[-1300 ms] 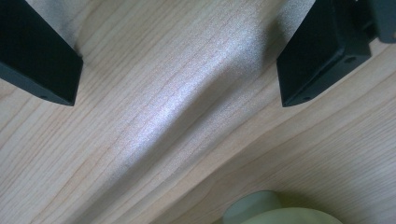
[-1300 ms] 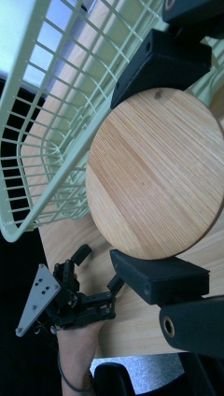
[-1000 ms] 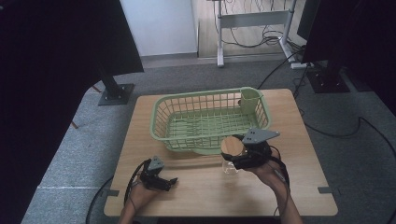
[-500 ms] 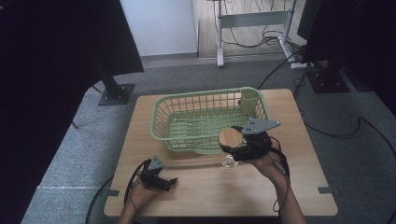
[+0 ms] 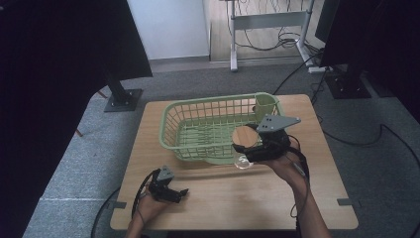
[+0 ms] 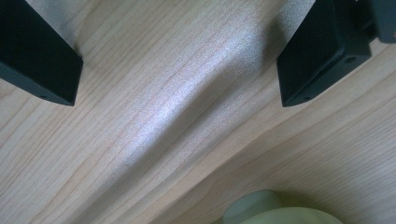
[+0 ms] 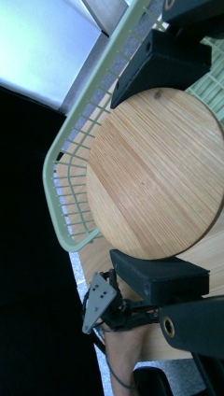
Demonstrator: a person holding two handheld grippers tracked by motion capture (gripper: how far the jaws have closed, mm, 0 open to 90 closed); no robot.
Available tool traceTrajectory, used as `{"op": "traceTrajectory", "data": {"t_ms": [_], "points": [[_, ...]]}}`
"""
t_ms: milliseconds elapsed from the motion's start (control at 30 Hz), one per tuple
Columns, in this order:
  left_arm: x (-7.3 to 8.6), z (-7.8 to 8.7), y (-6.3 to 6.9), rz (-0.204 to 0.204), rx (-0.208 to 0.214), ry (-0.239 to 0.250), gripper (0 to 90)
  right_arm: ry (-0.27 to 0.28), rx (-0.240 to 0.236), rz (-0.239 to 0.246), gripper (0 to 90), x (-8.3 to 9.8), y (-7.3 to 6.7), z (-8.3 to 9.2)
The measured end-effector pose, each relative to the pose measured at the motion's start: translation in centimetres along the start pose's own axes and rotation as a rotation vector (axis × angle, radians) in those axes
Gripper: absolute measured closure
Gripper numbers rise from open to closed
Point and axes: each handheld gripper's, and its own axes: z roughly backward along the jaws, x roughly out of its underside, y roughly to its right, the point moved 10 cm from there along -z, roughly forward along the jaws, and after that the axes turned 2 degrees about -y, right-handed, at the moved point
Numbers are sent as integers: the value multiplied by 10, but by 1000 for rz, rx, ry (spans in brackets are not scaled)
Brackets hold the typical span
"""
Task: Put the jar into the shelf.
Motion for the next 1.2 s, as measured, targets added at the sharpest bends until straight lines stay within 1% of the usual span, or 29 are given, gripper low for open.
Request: {"op": "traceTrajectory", "data": {"t_ms": [533, 633, 900, 1100, 1200], "points": [[0, 0, 0, -2, 2, -5, 0, 27, 10, -1, 229, -40, 10, 10], [0, 0, 0, -2, 1, -1, 0, 31, 9, 8, 229, -47, 13, 10], [0, 0, 0, -2, 1, -1, 0, 46, -8, 34, 229, -64, 22, 3], [0, 0, 0, -1, 1, -1, 0, 59, -20, 45, 229, -73, 33, -6], [0, 0, 0, -1, 1, -1, 0, 53, -18, 48, 229, -74, 41, -13]]}}
